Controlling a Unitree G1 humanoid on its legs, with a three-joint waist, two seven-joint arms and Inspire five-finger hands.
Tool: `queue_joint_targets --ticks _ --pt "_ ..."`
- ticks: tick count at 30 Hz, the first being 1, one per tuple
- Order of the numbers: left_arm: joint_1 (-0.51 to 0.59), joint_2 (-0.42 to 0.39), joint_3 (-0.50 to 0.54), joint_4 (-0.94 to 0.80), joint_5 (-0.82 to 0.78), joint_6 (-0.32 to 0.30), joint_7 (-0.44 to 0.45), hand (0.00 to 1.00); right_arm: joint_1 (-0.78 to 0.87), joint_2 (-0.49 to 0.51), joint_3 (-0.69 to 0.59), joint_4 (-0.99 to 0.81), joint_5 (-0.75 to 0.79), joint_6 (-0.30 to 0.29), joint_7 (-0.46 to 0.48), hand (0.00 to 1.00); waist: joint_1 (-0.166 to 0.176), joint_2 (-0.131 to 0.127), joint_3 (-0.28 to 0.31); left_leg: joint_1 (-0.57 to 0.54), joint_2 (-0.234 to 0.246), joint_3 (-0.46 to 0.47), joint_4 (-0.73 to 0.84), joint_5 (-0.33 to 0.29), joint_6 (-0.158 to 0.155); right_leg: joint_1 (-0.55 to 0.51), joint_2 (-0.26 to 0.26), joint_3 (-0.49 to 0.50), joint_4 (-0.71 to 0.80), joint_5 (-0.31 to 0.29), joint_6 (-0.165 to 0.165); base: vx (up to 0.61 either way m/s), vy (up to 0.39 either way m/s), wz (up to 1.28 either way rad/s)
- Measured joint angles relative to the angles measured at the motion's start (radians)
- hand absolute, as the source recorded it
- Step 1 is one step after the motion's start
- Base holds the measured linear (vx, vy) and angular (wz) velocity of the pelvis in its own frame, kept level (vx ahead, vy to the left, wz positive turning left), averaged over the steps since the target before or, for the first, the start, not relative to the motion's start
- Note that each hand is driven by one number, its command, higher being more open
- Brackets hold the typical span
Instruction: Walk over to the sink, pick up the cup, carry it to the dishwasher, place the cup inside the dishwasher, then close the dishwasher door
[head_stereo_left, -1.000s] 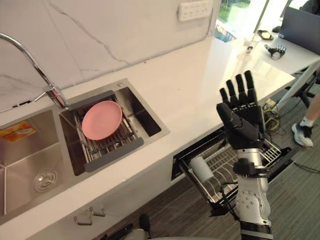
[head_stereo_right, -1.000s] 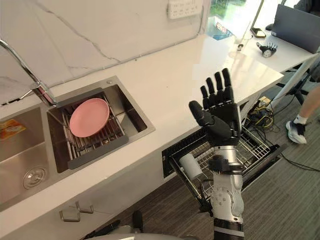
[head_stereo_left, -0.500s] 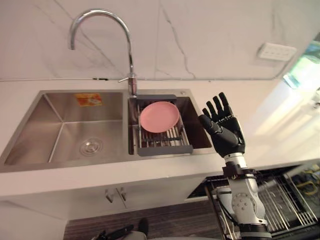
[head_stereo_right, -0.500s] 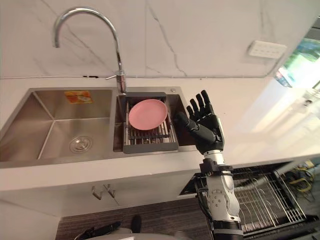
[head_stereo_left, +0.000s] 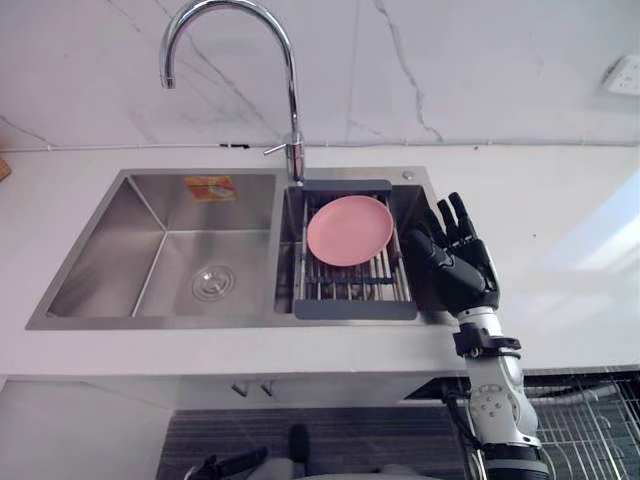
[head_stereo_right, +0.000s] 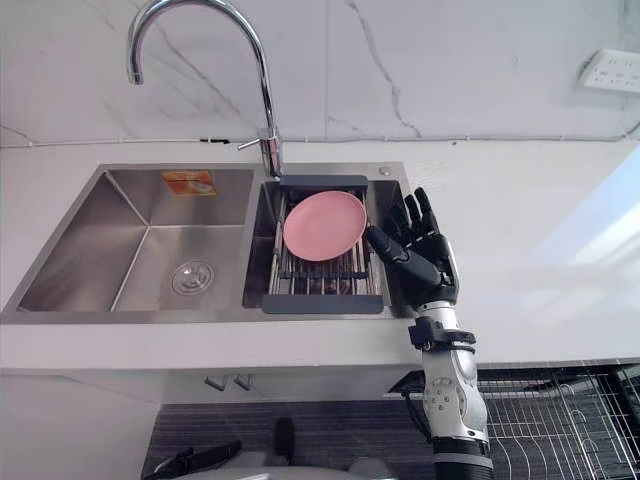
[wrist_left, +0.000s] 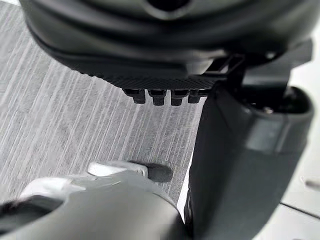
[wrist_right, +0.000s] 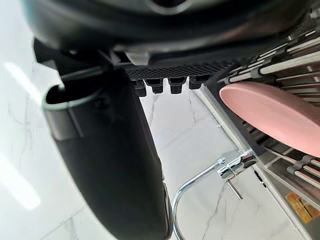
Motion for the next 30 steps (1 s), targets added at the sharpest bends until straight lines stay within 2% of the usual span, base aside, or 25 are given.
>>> queue_joint_targets --ticks 2,4,6,12,16,20,26,30 --pt "0.007 0.001 0.000 0.000 -0.031 -0.003 -0.010 1.00 -0.009 -0.022 -0.014 -0.003 -0.029 0.000 -0.009 1.00 0.004 -0.001 0.000 0.000 0.005 0.038 0.000 0.003 -0.001 0.007 -0.007 -0.018 -0.006 -0.003 0.005 0.02 0.003 0.25" --pt "0.012 0.001 0.000 -0.001 -0.057 -0.016 -0.026 1.00 -0.030 -0.065 -0.030 -0.009 -0.137 0.000 -0.014 1.00 0.021 -0.002 0.000 0.000 0.003 0.056 0.000 0.006 0.000 0.008 -0.012 -0.018 -0.011 -0.002 0.012 0.05 0.020 0.05" --pt "0.017 0.003 -0.001 -0.002 -0.070 -0.022 -0.041 1.00 -0.082 -0.159 -0.031 -0.016 -0.336 0.013 -0.008 1.00 0.027 -0.004 0.001 0.000 -0.003 0.067 0.000 0.009 0.000 0.008 -0.020 -0.021 -0.012 0.002 0.019 0.07 0.022 -0.07" --pt "0.018 0.015 -0.023 -0.001 -0.163 -0.001 -0.044 1.00 -0.177 -0.372 -0.025 -0.018 -0.601 0.055 0.071 1.00 0.022 -0.005 0.000 0.006 -0.010 0.076 0.000 0.004 0.007 0.009 -0.033 -0.037 -0.012 0.015 0.034 0.06 0.008 -0.06" --pt "0.022 0.020 -0.024 -0.001 -0.178 0.010 -0.044 1.00 -0.210 -0.387 0.019 0.021 -0.677 0.091 0.096 1.00 0.022 -0.007 -0.001 0.019 -0.012 0.070 0.000 0.006 0.009 0.026 -0.034 -0.060 -0.011 0.015 0.034 0.02 -0.019 0.06" --pt "0.022 0.020 -0.025 -0.001 -0.178 0.016 -0.045 1.00 -0.244 -0.387 0.087 0.099 -0.747 0.101 0.104 1.00 0.023 -0.006 -0.001 0.020 -0.013 0.059 -0.001 0.004 0.005 0.030 -0.035 -0.074 -0.011 0.015 0.034 -0.02 -0.026 0.07" --pt "0.024 0.020 -0.020 -0.002 -0.176 0.026 -0.049 1.00 -0.247 -0.387 0.100 0.170 -0.837 0.099 0.119 1.00 0.024 -0.007 -0.001 0.013 -0.034 0.047 -0.001 0.003 0.007 0.042 -0.051 -0.116 -0.030 0.012 0.037 -0.02 0.002 0.10" --pt "0.029 0.020 -0.019 -0.016 -0.172 0.033 -0.049 1.00 -0.248 -0.387 0.100 0.186 -0.917 0.056 0.108 1.00 0.024 -0.009 0.000 0.012 -0.049 0.045 -0.001 0.000 0.017 0.047 -0.061 -0.121 -0.030 0.013 0.046 0.01 0.006 0.03"
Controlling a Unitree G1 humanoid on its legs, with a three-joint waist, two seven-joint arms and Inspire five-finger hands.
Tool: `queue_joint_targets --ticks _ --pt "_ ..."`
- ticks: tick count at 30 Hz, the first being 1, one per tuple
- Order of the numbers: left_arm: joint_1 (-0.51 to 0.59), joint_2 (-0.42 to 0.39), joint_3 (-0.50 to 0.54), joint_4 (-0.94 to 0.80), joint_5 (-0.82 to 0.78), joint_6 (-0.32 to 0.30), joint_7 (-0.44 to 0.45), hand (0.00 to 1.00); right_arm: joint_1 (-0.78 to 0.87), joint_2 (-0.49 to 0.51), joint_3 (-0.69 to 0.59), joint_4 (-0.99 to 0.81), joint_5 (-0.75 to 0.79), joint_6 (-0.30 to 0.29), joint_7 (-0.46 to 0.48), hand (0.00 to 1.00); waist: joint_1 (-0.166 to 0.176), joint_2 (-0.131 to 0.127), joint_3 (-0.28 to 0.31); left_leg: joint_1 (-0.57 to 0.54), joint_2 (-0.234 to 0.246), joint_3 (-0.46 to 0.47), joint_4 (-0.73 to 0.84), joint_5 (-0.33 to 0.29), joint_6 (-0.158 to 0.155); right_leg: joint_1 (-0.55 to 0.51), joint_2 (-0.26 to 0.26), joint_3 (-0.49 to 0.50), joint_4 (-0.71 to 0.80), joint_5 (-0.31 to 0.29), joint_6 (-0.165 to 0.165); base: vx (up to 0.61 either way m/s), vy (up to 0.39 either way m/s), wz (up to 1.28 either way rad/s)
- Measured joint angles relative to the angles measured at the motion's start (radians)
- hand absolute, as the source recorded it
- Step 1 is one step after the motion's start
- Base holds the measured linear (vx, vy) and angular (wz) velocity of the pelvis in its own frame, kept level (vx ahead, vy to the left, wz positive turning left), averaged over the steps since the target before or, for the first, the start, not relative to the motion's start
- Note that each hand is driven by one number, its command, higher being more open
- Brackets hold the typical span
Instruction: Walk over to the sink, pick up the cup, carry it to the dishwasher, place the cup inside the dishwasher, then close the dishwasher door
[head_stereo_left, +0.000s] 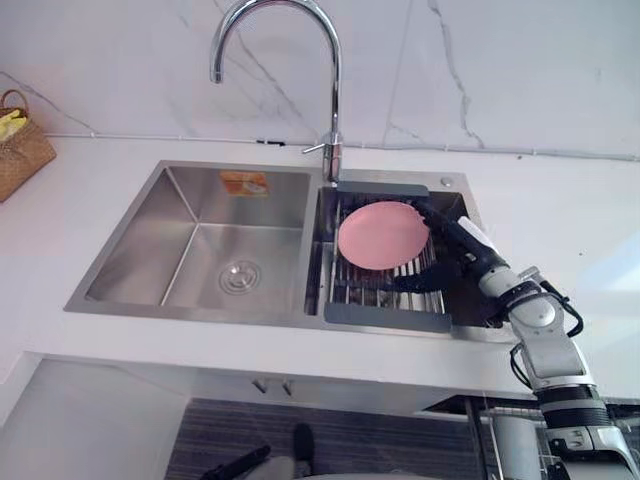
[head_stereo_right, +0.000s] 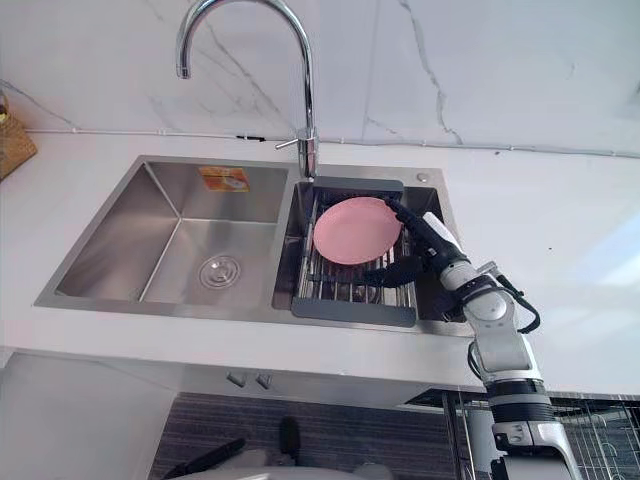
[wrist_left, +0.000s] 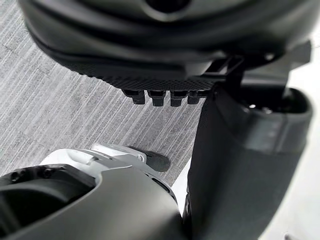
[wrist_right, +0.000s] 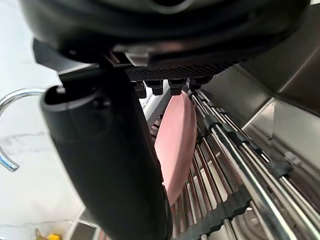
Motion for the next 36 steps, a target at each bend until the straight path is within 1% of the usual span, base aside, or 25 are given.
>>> queue_joint_targets --ticks 2,4,6,10,16,22,29,36 --pt "0.004 0.000 0.000 -0.011 0.000 0.003 -0.001 1.00 -0.004 0.000 0.000 0.013 -0.034 -0.019 -0.007 1.00 0.000 -0.004 0.002 0.001 -0.005 -0.003 0.000 -0.001 0.006 0.003 -0.004 -0.006 0.000 0.002 0.004 0.04 -0.012 0.05" --pt "0.005 0.002 0.000 -0.015 0.000 0.005 -0.004 1.00 -0.016 -0.001 0.006 0.025 -0.072 -0.026 -0.026 1.00 0.001 -0.007 0.004 0.001 -0.008 -0.009 0.000 -0.002 0.008 0.005 -0.007 -0.012 0.000 0.005 0.008 0.02 -0.025 0.09" --pt "0.005 0.002 0.000 -0.015 0.000 0.005 -0.004 1.00 -0.033 -0.001 0.020 0.044 -0.115 -0.036 -0.064 1.00 0.001 -0.008 0.004 0.002 -0.012 -0.021 0.000 -0.003 0.010 0.011 -0.009 -0.022 0.003 0.008 0.011 0.01 -0.035 0.13" --pt "0.005 0.002 -0.001 -0.021 0.000 0.004 -0.004 1.00 -0.035 -0.001 0.029 0.045 -0.204 -0.053 -0.114 1.00 0.016 -0.008 0.004 0.003 -0.012 -0.023 0.000 -0.005 0.012 0.012 -0.009 -0.024 0.006 0.008 0.011 0.00 -0.053 0.03" --pt "0.008 0.001 -0.001 -0.021 0.000 0.004 -0.004 1.00 -0.035 -0.001 0.029 0.045 -0.300 -0.075 -0.157 1.00 0.015 -0.008 0.004 0.009 -0.010 -0.024 0.000 -0.010 0.013 0.012 -0.009 -0.024 0.018 0.009 0.011 -0.01 -0.056 -0.01" --pt "0.008 0.000 -0.001 -0.020 0.000 0.004 -0.005 1.00 -0.035 -0.001 0.032 0.045 -0.308 -0.088 -0.160 1.00 0.014 -0.007 0.004 0.009 -0.009 -0.024 0.000 -0.018 0.020 0.012 -0.008 -0.022 0.020 0.009 0.010 -0.01 -0.053 0.00" --pt "0.010 0.001 -0.001 -0.021 0.000 0.004 -0.006 1.00 -0.032 -0.001 0.032 0.044 -0.305 -0.105 -0.159 1.00 0.012 -0.007 0.004 0.016 0.002 -0.023 0.000 -0.023 0.020 0.007 -0.002 -0.020 0.040 0.018 0.003 0.00 -0.054 -0.01" --pt "0.014 0.002 0.000 -0.021 0.000 0.003 -0.018 1.00 -0.019 -0.001 0.030 0.011 -0.247 -0.122 -0.153 1.00 -0.001 -0.007 0.004 0.016 0.008 -0.016 0.000 -0.028 0.020 -0.005 0.001 -0.011 0.056 0.025 0.000 0.02 -0.047 -0.04"
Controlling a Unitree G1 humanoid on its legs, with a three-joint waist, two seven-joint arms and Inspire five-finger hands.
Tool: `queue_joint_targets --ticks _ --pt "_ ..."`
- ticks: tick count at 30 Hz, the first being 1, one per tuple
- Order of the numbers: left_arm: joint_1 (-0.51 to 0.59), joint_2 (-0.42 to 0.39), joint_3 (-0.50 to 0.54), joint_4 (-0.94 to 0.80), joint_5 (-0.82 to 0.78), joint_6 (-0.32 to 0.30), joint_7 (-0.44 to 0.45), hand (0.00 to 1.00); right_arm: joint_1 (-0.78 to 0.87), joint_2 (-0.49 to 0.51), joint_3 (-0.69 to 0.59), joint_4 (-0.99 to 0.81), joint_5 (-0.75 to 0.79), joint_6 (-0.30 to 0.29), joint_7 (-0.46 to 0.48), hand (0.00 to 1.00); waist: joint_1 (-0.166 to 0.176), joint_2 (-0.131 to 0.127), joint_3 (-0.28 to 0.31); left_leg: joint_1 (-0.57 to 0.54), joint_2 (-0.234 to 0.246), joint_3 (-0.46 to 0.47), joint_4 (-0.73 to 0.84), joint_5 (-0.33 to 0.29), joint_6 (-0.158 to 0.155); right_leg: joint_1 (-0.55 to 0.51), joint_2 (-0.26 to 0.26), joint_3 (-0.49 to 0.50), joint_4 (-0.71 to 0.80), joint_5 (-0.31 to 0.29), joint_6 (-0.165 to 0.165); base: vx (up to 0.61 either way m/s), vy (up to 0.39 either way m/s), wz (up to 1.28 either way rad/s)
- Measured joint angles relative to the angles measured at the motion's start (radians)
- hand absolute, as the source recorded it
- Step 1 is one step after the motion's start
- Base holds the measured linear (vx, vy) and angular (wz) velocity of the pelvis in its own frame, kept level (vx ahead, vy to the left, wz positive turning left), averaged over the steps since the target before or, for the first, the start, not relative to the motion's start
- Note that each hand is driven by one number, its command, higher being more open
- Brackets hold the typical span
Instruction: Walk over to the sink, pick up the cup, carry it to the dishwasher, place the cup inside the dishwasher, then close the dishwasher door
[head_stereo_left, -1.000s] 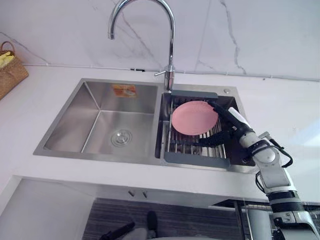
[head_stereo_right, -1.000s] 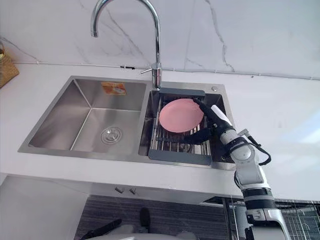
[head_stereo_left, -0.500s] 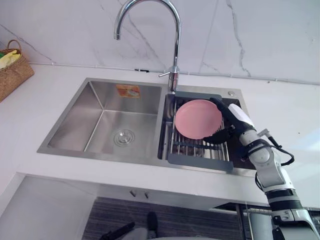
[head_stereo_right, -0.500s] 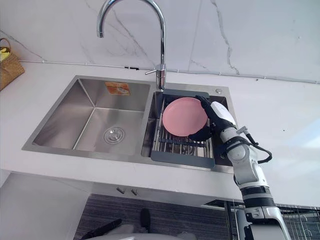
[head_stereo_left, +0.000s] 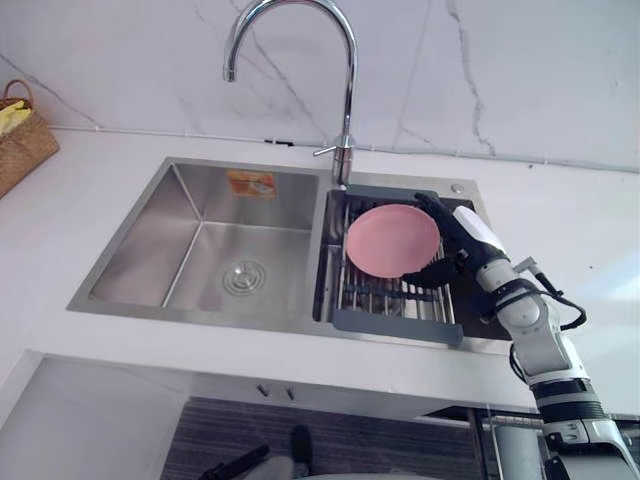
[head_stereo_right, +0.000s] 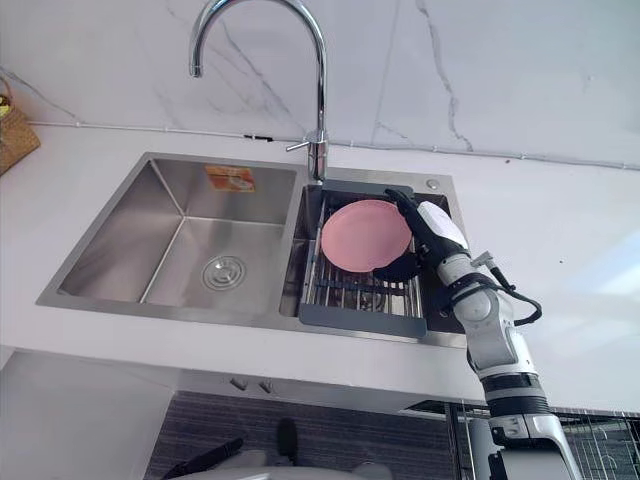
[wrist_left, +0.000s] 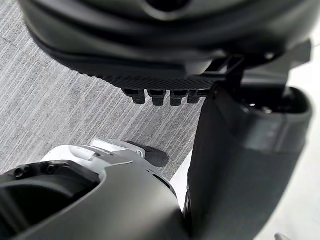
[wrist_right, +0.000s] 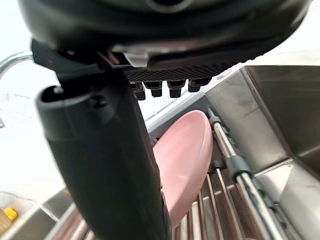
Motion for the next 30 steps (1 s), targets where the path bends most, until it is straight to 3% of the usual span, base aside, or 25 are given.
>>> queue_joint_targets --ticks 11,30 --pt "0.008 -0.001 0.001 -0.001 0.011 -0.014 -0.004 1.00 0.087 0.001 -0.043 -0.134 0.033 -0.109 -0.045 1.00 -0.006 0.001 0.000 0.021 0.010 0.022 0.000 -0.009 -0.012 -0.001 0.003 0.020 0.018 0.001 -0.001 0.03 -0.050 -0.07" --pt "0.017 -0.001 0.001 0.002 0.011 -0.032 -0.004 1.00 0.192 0.027 -0.084 -0.155 0.033 -0.111 -0.019 1.00 -0.025 0.002 -0.001 0.019 0.014 0.038 0.000 -0.007 -0.015 -0.002 0.009 0.025 -0.005 0.001 -0.001 0.01 -0.047 -0.03"
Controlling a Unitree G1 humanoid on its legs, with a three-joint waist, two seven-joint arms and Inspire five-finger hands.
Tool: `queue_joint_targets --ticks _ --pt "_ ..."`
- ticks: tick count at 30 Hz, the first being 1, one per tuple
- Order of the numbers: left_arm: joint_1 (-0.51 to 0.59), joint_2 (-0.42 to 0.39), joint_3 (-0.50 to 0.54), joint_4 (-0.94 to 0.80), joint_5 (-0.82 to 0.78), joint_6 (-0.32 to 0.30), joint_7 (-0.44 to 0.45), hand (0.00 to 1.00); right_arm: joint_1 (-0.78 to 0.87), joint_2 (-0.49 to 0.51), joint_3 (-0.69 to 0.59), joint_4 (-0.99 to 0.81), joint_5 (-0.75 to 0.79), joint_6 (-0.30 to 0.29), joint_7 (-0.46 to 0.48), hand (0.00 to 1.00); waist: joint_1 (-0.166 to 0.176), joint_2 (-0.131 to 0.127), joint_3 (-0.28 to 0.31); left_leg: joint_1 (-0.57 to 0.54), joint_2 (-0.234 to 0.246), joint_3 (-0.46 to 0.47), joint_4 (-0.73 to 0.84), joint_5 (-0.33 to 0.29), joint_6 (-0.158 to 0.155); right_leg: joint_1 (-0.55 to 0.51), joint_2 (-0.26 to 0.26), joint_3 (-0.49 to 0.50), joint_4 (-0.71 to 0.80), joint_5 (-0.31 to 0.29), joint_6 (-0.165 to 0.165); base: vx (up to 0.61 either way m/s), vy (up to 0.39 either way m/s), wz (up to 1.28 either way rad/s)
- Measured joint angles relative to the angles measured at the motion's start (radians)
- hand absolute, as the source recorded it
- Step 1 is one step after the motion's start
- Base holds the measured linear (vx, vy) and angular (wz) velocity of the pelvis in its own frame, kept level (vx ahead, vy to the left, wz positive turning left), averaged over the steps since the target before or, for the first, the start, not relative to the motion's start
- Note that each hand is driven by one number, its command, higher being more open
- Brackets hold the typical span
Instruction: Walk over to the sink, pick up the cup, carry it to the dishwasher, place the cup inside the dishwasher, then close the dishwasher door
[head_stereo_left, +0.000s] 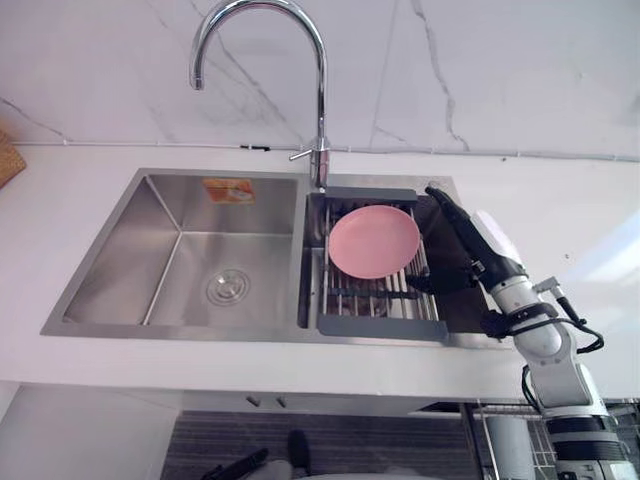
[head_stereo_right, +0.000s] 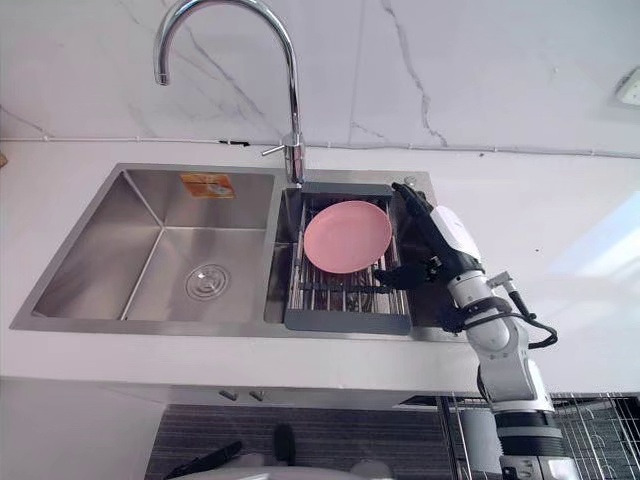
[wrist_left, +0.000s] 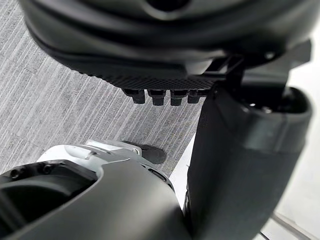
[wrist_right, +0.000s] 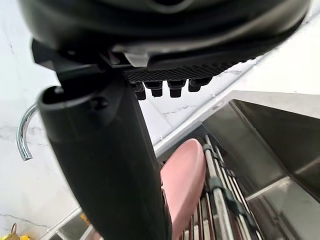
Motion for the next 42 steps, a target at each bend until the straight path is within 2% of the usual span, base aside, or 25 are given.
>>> queue_joint_targets --ticks 11,22,35,42 --pt "0.000 -0.001 0.000 0.000 0.000 0.000 0.000 1.00 0.046 0.040 0.000 0.000 -0.035 0.000 0.011 1.00 -0.002 0.000 0.000 -0.001 0.000 0.006 0.000 -0.003 0.004 0.000 -0.001 0.000 -0.006 0.000 -0.001 -0.01 -0.034 -0.01" --pt "-0.001 -0.001 -0.003 -0.001 0.000 0.000 0.000 1.00 0.044 0.051 0.051 0.046 -0.201 -0.004 -0.153 1.00 0.002 0.000 0.000 -0.006 -0.007 -0.007 0.000 0.002 -0.001 0.006 -0.002 -0.015 -0.016 -0.006 -0.011 0.00 -0.042 0.03" --pt "-0.002 -0.001 -0.003 -0.010 0.001 0.007 -0.001 1.00 -0.014 0.057 0.106 0.155 -0.275 0.002 -0.223 1.00 0.025 0.001 -0.001 -0.009 -0.017 -0.047 0.000 0.011 -0.002 0.024 -0.005 -0.062 -0.018 -0.015 -0.023 -0.01 -0.047 0.10" --pt "-0.002 -0.001 -0.003 -0.027 0.052 0.008 -0.005 1.00 -0.060 0.058 0.124 0.207 -0.319 0.004 -0.304 1.00 0.031 0.001 -0.001 -0.010 -0.024 -0.057 0.000 0.014 0.002 0.031 -0.009 -0.074 -0.024 -0.016 -0.022 -0.02 -0.043 0.05"
